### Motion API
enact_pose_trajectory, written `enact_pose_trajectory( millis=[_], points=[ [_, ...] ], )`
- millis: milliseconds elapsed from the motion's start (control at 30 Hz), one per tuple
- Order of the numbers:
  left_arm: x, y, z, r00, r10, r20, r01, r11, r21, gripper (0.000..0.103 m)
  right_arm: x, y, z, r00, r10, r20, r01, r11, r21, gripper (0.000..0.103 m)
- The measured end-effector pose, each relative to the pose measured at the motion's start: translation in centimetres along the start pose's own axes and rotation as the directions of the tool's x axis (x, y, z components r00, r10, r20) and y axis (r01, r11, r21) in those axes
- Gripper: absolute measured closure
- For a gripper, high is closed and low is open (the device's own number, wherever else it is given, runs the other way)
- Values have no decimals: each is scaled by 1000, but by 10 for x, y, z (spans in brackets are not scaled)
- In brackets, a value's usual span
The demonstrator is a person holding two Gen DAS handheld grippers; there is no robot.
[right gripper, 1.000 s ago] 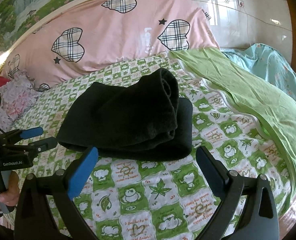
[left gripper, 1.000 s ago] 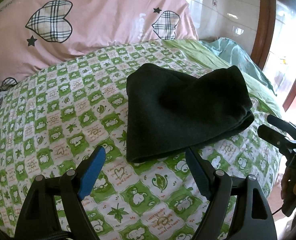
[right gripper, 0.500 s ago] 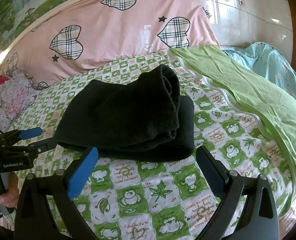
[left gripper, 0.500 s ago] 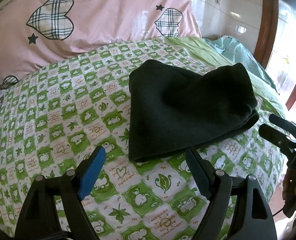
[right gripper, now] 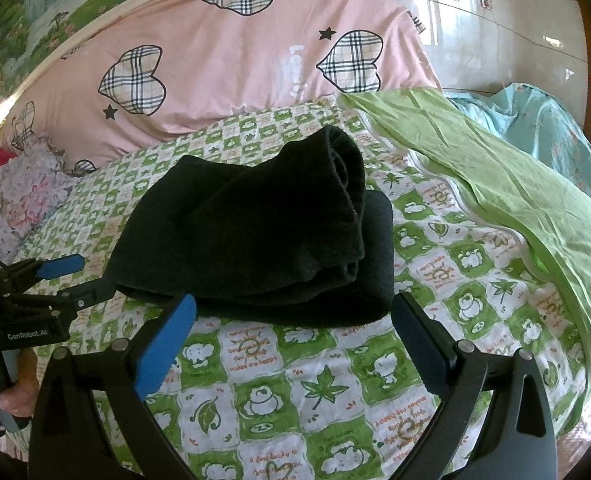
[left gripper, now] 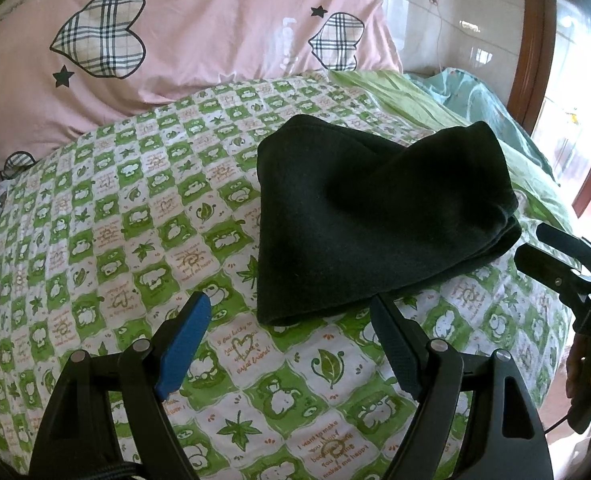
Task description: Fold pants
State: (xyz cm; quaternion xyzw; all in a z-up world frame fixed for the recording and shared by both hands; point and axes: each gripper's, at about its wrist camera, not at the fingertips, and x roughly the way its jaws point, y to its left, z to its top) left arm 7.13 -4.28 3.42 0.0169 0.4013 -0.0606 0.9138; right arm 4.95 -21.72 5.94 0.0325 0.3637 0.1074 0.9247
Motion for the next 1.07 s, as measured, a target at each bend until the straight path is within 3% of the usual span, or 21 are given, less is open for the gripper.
enact_pose_trajectory(
  millis=[700, 1067],
  points=[
    [-5, 6, 14, 999, 20, 35, -20, 1000, -15, 21, -2, -4, 22, 1000, -6, 31, 6, 1000, -2, 5],
    [-4, 4, 16, 997, 41, 59, -39, 999, -34, 21, 1, -9, 18, 1000, -4, 23, 3, 999, 33, 5]
  ],
)
